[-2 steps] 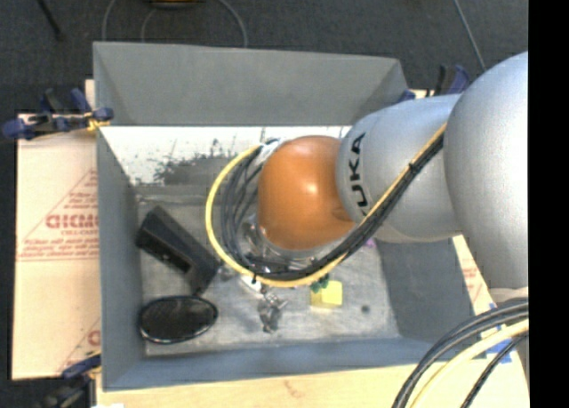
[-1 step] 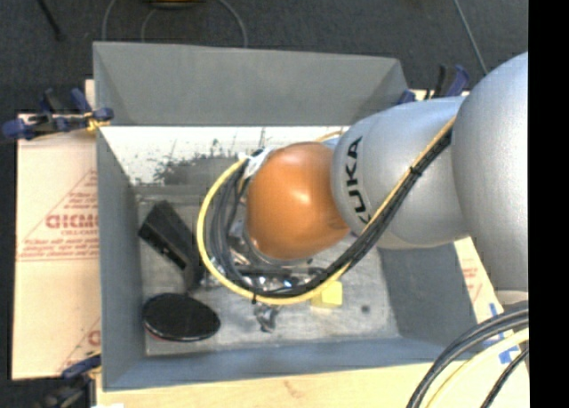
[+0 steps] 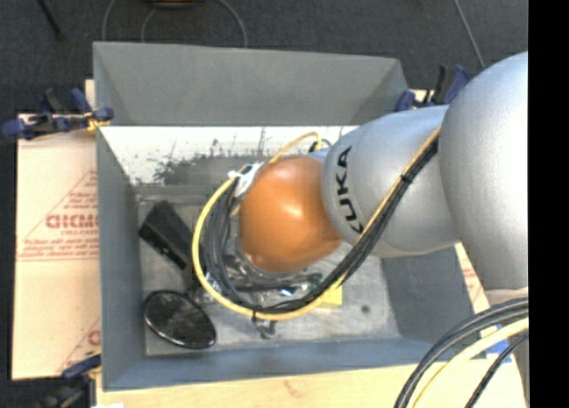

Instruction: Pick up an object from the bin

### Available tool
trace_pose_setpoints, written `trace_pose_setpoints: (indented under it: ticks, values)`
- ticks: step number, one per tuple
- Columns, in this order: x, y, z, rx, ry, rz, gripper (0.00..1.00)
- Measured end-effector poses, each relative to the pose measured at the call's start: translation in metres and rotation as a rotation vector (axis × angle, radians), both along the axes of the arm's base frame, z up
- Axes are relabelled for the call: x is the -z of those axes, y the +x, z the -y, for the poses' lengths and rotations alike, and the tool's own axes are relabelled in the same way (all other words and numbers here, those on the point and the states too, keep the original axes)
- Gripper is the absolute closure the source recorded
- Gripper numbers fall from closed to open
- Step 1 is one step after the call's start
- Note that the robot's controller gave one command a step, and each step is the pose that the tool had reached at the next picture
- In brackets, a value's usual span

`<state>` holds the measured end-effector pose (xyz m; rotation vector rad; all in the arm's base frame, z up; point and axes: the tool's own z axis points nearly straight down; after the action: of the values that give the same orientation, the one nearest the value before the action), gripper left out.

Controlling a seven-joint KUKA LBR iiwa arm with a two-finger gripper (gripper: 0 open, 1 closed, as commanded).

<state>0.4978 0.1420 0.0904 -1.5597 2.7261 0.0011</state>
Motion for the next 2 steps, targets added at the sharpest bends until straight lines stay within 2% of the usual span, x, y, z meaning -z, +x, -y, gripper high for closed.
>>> trace_pose_setpoints:
  ticks: [1, 2]
  values:
    - [-0.018, -0.009, -0.014, 0.186, -0.001, -0.003, 0.0]
    - [-0.034, -0.004, -0.018, -0.016, 0.0, 0.002, 0.0]
